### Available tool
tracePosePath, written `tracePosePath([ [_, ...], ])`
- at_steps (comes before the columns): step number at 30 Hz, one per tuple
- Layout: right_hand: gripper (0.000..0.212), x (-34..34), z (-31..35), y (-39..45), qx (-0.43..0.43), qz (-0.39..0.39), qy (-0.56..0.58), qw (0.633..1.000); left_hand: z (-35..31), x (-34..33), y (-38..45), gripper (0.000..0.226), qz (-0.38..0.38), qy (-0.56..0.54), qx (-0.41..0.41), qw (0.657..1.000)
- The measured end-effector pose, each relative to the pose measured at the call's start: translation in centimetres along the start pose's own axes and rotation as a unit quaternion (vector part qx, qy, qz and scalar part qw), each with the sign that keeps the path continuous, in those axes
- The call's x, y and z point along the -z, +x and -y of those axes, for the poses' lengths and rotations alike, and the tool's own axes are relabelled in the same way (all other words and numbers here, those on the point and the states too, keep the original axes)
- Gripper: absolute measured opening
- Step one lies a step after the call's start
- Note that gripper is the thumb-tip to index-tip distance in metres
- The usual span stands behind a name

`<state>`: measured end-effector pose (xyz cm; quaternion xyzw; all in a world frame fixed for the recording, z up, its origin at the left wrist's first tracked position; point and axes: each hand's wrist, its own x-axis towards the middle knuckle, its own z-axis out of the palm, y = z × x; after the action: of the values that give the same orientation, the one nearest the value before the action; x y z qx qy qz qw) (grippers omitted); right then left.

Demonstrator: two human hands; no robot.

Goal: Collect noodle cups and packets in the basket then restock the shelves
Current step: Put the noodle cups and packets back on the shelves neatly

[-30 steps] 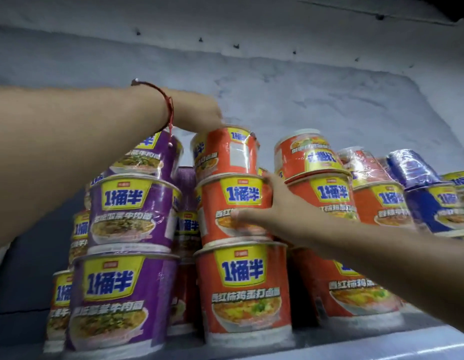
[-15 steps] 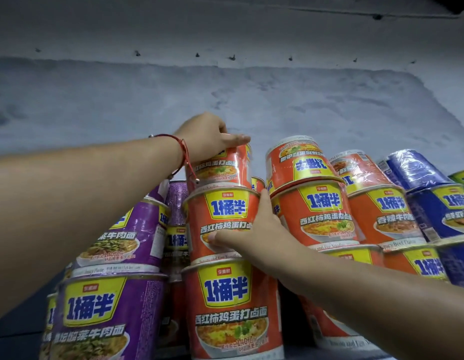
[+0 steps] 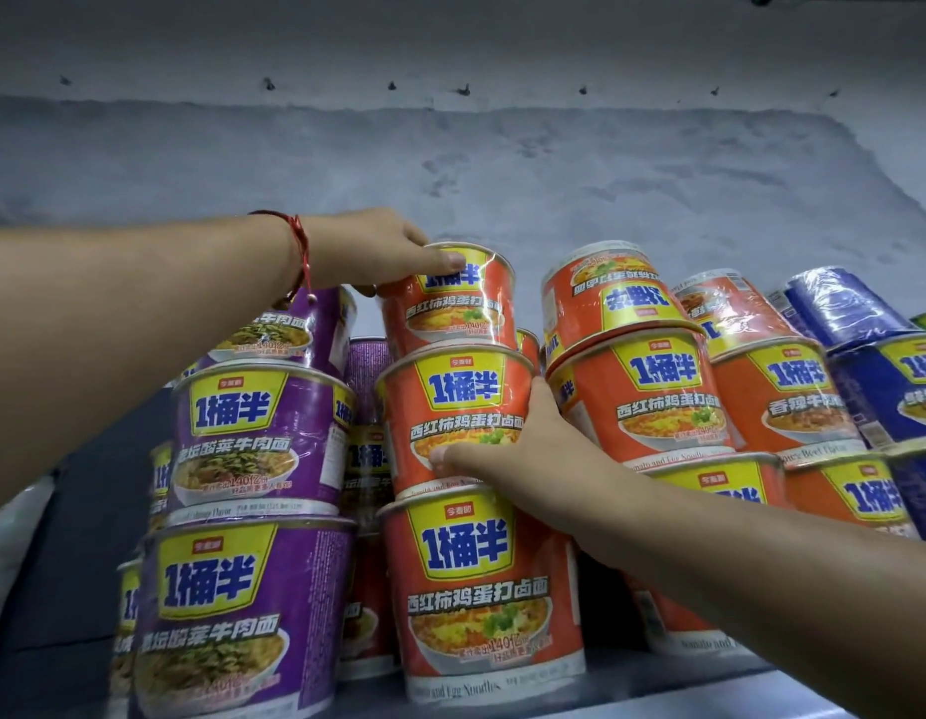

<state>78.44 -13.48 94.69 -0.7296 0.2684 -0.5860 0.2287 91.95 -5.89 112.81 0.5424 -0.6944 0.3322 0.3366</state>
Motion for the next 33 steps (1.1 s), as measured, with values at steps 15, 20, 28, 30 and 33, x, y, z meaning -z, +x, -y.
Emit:
tracePosePath([
  [15, 0.110, 1.5, -1.7, -4.8, -0.062, 0.074, -0.040, 0.995, -1.2, -5.3, -9.6, 0.031, -0.091, 0.044, -0.137, 0.985],
  [20, 0.089, 2.1, -1.4, -4.8, -0.079, 0.100, -0.035, 0.991, -1.0, -5.2, -8.5, 0.016, -0.115, -0.050, -0.098, 0.987],
  [28, 0.083, 2.8, -1.4, -4.8, -0.096, 0.121, -0.017, 0.988, -0.7, -5.5, -8.9, 0.015, -0.119, -0.097, -0.094, 0.984],
  [30, 0.087, 2.7, -1.4, -4.8, -0.102, 0.118, -0.014, 0.988, -0.6, -5.7, -9.1, 0.014, -0.131, -0.104, -0.092, 0.982],
  [33, 0.096, 2.6, -1.3, -4.9, -0.107, 0.112, -0.040, 0.987, -0.6, -6.0, -9.4, 0.014, -0.144, -0.105, -0.095, 0.979],
])
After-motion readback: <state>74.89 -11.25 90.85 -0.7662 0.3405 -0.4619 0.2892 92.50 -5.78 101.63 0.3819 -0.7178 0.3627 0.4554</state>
